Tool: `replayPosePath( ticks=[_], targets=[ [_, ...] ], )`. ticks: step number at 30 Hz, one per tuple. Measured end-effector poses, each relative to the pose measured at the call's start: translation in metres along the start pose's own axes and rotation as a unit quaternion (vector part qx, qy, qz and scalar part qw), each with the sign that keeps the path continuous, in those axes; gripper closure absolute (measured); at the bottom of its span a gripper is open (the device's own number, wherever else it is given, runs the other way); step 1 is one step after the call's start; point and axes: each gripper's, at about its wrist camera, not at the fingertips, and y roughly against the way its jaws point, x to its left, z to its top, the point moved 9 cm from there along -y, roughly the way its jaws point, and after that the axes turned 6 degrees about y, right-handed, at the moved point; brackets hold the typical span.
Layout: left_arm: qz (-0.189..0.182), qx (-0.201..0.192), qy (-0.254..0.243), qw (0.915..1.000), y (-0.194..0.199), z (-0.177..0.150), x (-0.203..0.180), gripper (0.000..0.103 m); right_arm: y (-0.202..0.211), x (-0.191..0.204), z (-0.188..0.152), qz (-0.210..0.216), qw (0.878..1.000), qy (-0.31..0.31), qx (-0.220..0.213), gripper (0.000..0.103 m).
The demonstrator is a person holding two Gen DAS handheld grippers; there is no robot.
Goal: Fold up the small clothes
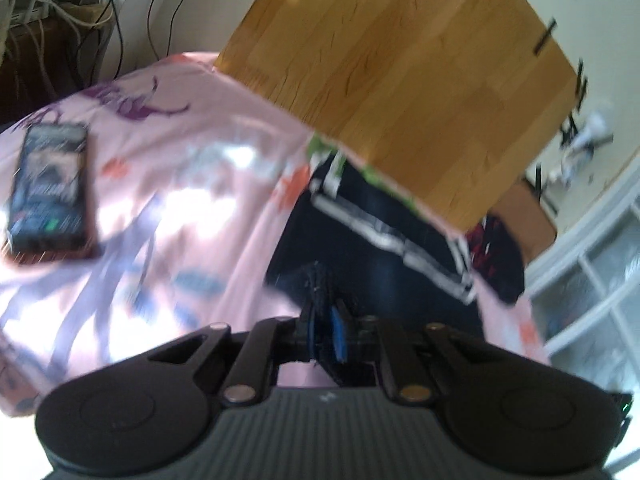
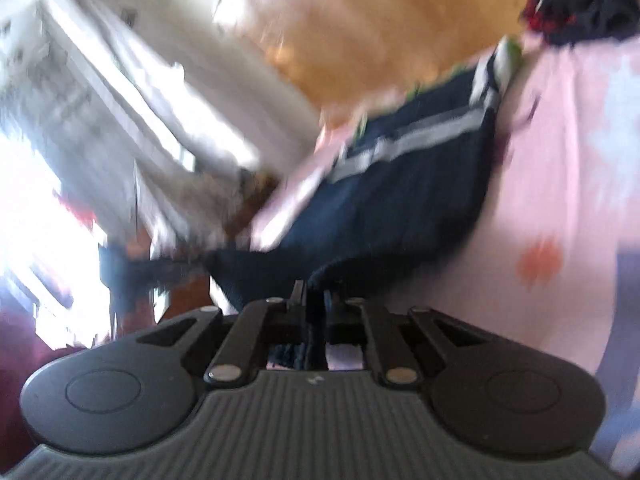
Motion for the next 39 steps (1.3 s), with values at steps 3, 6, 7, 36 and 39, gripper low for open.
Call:
replayPosePath(
  ticks=[3, 6, 7, 36, 39],
  targets=[
    [-0.003, -0.019, -0.003, 0.9998, -0.030, 0.043, -0.017, 0.095, -0.008, -0.023, 0.042, -0.014, 0.998, -0.026, -0.064, 0.092],
    [0.019, -0.034, 0.010, 0.9992, -0.081, 0.092, -0.028, 0.084, -0.026, -0.057, 0.087, -0.067, 0.990, -0.040, -0.118, 0.092],
    [0.039, -0.038, 0.009, 0.9985, -0.097, 0.103, -0.029, 0.068, -0.033, -0.076, 0.098, -0.107, 0.984, -0.055, -0.128, 0.091],
    [0.166, 0.063, -0.223, 0.9585, -0.172, 0.044, -0.015, 0.093, -0.043, -0.072, 0.063, -0.261, 0.963, 0.025, -0.059, 0.093],
    [0.188, 0.056, -0.242, 0.9504, -0.170, 0.044, -0.014, 0.080, -0.043, -0.090, 0.059, -0.322, 0.945, 0.029, -0.047, 0.089]
  ],
)
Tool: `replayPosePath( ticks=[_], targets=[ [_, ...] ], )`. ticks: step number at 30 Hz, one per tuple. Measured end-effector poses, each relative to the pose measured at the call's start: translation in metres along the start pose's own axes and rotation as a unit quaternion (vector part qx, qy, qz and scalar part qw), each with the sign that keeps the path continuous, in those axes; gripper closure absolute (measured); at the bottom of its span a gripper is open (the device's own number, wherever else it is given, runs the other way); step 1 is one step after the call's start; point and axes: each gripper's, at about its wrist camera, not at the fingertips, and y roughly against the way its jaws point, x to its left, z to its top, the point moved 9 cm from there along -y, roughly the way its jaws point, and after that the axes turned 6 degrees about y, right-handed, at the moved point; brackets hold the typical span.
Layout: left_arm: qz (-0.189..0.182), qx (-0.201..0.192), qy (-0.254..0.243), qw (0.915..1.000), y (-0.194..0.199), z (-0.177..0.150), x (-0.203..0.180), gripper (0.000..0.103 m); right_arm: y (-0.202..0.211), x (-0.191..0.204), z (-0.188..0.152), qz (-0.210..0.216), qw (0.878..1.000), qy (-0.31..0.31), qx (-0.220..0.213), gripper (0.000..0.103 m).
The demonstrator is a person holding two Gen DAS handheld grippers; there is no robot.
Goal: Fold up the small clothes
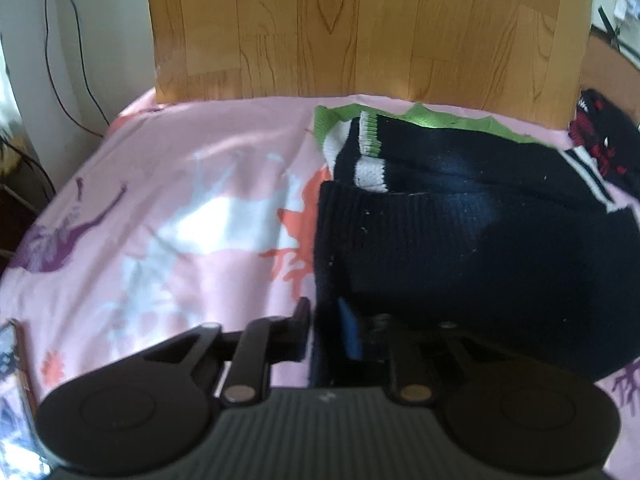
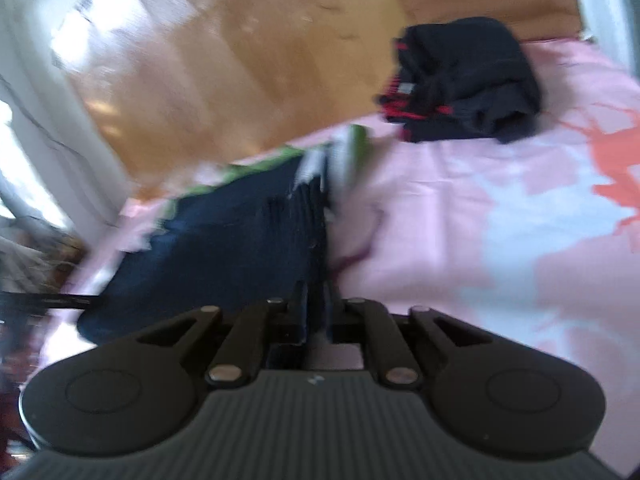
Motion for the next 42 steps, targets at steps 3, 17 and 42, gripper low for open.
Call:
replayPosePath(
  ticks=[3, 17, 42],
  targets=[
    [0.006, -0.019, 0.003, 0.9998, 0.015, 0.005, 0.006, 0.079, 0.006, -0.012, 0.007, 0.019, 0.998, -0.049, -0.017, 0.083],
    [-0.007, -0.028, -0.014, 0.9995, -0.007, 0.003, -0.026, 0.065, -0.018, 0.025, -0.018, 0.113, 0.993, -0.021, 0.002, 0.075],
    [-0.076, -0.097, 0.046, 0.9913, -0.011, 0.058, -0.047, 0.042, -0.032, 0.037, 0.020, 0.088, 0.996, 0.014, -0.018, 0.055]
  ],
)
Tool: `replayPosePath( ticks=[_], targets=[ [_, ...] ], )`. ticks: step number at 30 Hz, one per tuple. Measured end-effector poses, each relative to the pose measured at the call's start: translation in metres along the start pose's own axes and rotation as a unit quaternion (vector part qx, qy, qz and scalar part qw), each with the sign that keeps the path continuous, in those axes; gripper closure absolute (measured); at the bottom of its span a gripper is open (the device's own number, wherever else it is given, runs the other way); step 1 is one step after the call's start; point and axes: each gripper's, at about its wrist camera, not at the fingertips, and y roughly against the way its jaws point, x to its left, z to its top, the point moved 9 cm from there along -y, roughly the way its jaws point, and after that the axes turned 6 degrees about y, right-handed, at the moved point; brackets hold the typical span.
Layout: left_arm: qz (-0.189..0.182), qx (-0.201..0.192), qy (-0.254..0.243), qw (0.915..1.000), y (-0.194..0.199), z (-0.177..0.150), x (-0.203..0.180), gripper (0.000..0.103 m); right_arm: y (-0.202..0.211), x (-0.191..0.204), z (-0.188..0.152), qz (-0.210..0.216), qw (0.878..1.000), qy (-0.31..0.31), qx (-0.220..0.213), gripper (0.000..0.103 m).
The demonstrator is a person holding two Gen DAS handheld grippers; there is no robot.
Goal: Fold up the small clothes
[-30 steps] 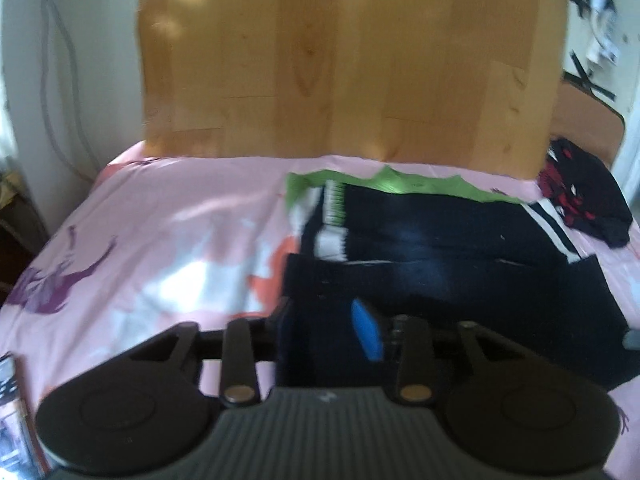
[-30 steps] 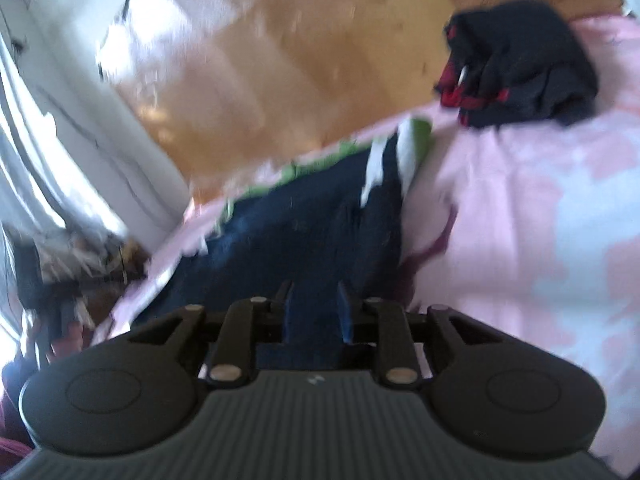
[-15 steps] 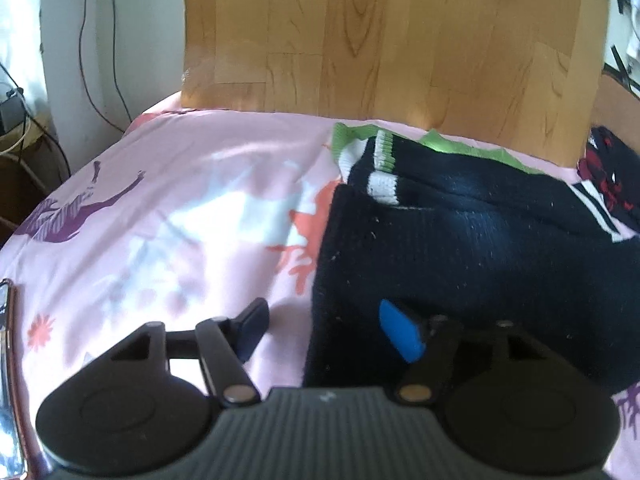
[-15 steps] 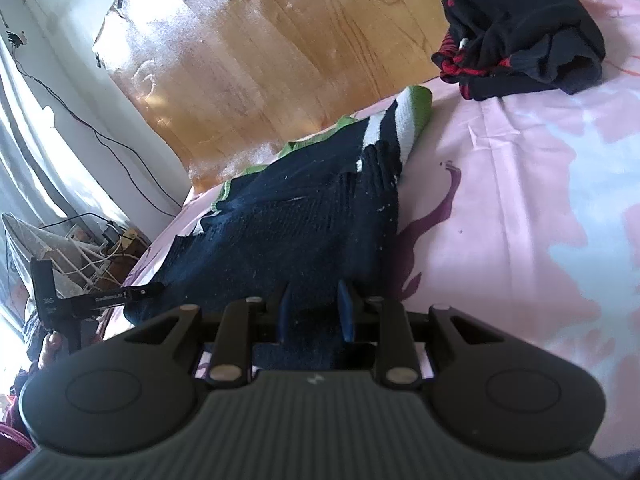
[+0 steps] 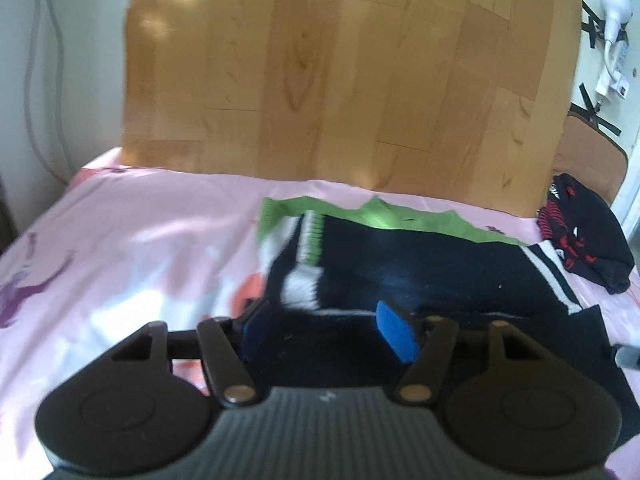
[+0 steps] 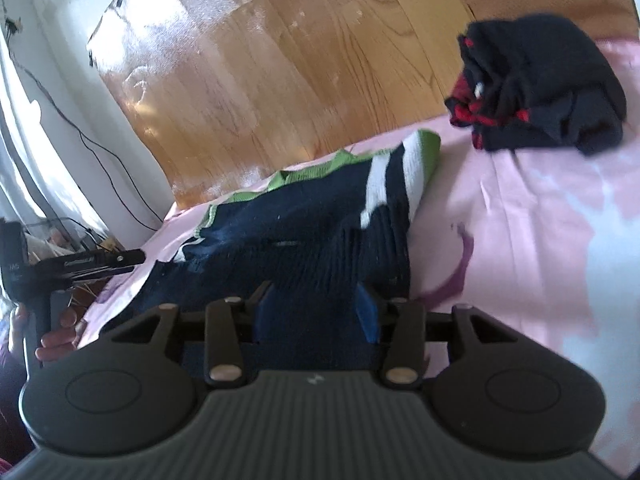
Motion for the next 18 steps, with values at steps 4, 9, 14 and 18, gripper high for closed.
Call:
replayPosePath(
  ticks=[4, 9, 14, 18],
  targets=[
    [-0.011, 0.017, 0.022, 0.9996, -0.031, -0.008, -0.001, 0.041, -0.010, 0.001, 0.029, -0.014, 1.000, 0.020, 0.003, 0.055],
    [-0.022, 0.007, 0.013, 0.9996, -0.042, -0.020, -0.001, 0.032, -0.054, -0.002, 0.079, -0.030, 0.998, 0.047, 0.019, 0.050],
    [-0.016, 0.006, -0.008, 0.9998, -0.042, -0.022, -0.005, 0.030, -0.145, -0.011, 0.126, -0.035, 0.997, 0.030, 0.066, 0.038],
    [-0.040, 0.014, 0.015, 0.9990, -0.041, -0.018, 0.001, 0.030, -0.226, -0.034, 0.144, -0.080, 0.991, 0.012, 0.104, 0.037]
  ],
)
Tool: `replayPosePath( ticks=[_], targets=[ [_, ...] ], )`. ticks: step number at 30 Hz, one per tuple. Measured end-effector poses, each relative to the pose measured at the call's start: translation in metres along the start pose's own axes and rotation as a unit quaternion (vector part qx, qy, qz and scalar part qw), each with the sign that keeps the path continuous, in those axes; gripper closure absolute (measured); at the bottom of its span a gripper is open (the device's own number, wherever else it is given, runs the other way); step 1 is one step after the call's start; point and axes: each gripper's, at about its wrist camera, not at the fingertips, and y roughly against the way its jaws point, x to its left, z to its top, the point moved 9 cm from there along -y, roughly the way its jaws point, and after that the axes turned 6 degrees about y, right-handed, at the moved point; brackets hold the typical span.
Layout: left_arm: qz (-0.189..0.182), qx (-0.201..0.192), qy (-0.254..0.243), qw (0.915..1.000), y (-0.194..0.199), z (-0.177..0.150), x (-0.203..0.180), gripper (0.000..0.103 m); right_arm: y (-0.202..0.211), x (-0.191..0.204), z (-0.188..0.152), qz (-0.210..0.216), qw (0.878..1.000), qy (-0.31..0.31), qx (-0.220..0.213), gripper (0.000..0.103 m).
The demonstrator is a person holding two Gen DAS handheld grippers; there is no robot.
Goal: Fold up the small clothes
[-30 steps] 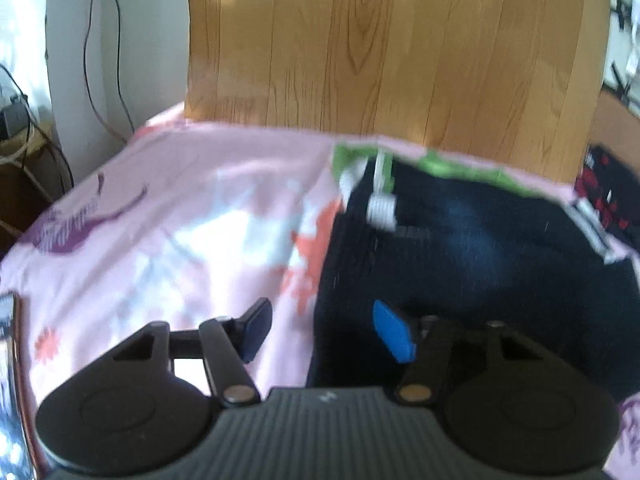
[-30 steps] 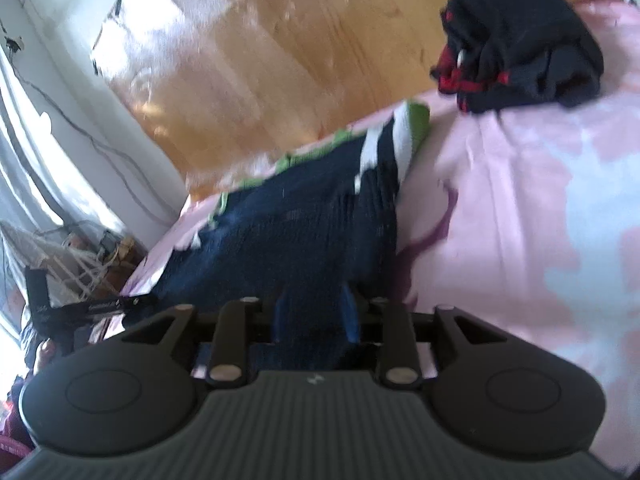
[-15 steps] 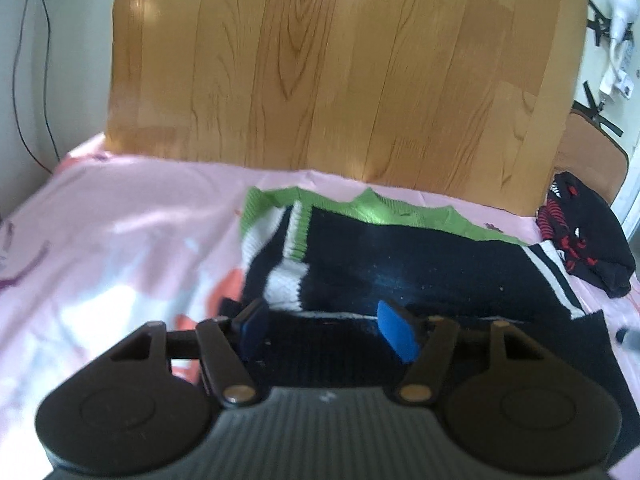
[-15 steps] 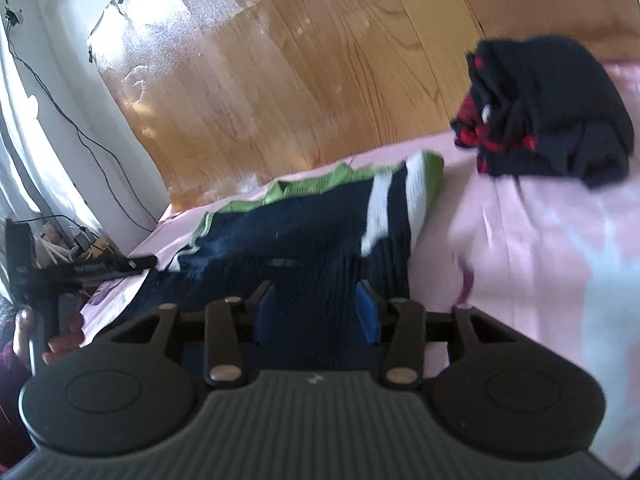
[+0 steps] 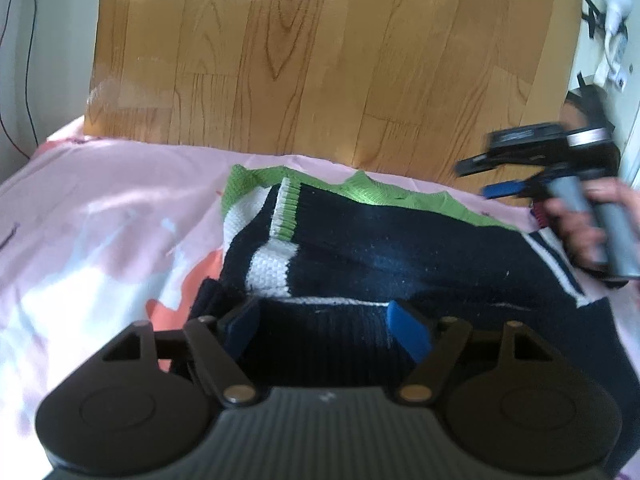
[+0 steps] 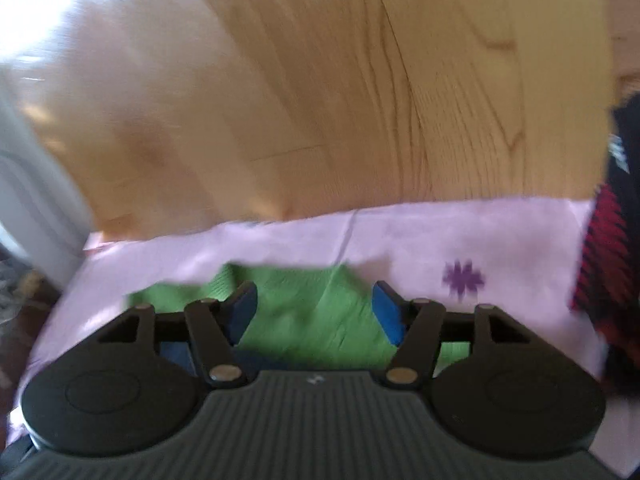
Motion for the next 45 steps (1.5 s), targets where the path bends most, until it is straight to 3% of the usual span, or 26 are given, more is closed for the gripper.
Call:
replayPosePath(
  ticks=[3, 5, 6, 7, 8, 10, 14, 17, 20, 24, 28, 32, 37, 40, 41, 44, 45],
  targets=[
    [-0.015, 0.006, 0.018, 0.9997, 0.002, 0.002, 0.004, 0.031, -0.039, -0.003, 0.001, -0.013, 0.999, -0.005, 0.034, 0.034],
    [-0.019, 0.009, 0.024, 0.9995, 0.002, 0.003, 0.005, 0.032, -0.059, -0.002, -0.006, -0.032, 0.997, 0.023, 0.062, 0.032],
    [-0.020, 0.009, 0.026, 0.9994, 0.002, 0.004, 0.006, 0.032, -0.060, 0.003, -0.006, -0.044, 0.997, 0.050, 0.051, 0.037],
    [-0.021, 0.010, 0.029, 0.9993, 0.003, 0.004, 0.006, 0.034, -0.061, 0.009, -0.008, -0.047, 0.994, 0.078, 0.056, 0.049],
    [-0.023, 0.010, 0.034, 0.9991, 0.003, 0.005, 0.007, 0.035, -0.060, 0.016, -0.009, -0.044, 0.992, 0.103, 0.059, 0.084],
    [-0.036, 0.007, 0.051, 0.9980, 0.007, 0.008, 0.011, 0.036, -0.045, 0.029, -0.010, -0.047, 0.989, 0.136, 0.042, 0.089],
    [-0.062, -0.019, 0.112, 0.9916, 0.018, 0.020, 0.029, 0.036, 0.014, 0.054, -0.016, 0.002, 0.989, 0.150, 0.000, 0.092],
    [-0.046, -0.053, 0.148, 0.9865, 0.029, 0.029, 0.049, 0.036, 0.073, 0.079, -0.032, 0.039, 0.984, 0.168, -0.033, 0.093],
    [-0.035, -0.090, 0.192, 0.9767, 0.046, 0.035, 0.072, 0.036, 0.123, 0.103, -0.066, 0.070, 0.979, 0.188, -0.044, 0.093],
    [-0.058, -0.118, 0.233, 0.9636, 0.080, 0.028, 0.087, 0.034, 0.178, 0.118, -0.133, 0.101, 0.974, 0.199, -0.041, 0.094],
    [-0.047, -0.123, 0.203, 0.9703, 0.113, 0.009, 0.085, 0.023, 0.203, 0.118, -0.194, 0.150, 0.974, 0.169, -0.020, 0.094],
    [-0.038, -0.105, 0.176, 0.9780, 0.122, -0.007, 0.078, 0.019, 0.204, 0.119, -0.236, 0.168, 0.975, 0.146, -0.001, 0.094],
    [-0.022, -0.066, 0.170, 0.9830, 0.107, -0.018, 0.074, 0.019, 0.200, 0.119, -0.240, 0.161, 0.974, 0.158, -0.002, 0.089],
    [-0.010, -0.048, 0.164, 0.9852, 0.096, -0.021, 0.073, 0.019, 0.222, 0.111, -0.228, 0.157, 0.975, 0.150, -0.039, 0.064],
    [-0.007, -0.044, 0.164, 0.9854, 0.092, -0.021, 0.073, 0.019, 0.233, 0.101, -0.220, 0.142, 0.977, 0.143, -0.065, 0.055],
    [-0.004, -0.035, 0.171, 0.9846, 0.083, -0.021, 0.077, 0.020, 0.261, 0.060, -0.195, 0.087, 0.983, 0.085, -0.138, 0.044],
    [-0.002, -0.033, 0.175, 0.9839, 0.078, -0.020, 0.079, 0.022, 0.267, 0.044, -0.190, 0.063, 0.984, 0.058, -0.158, 0.033]
  ],
)
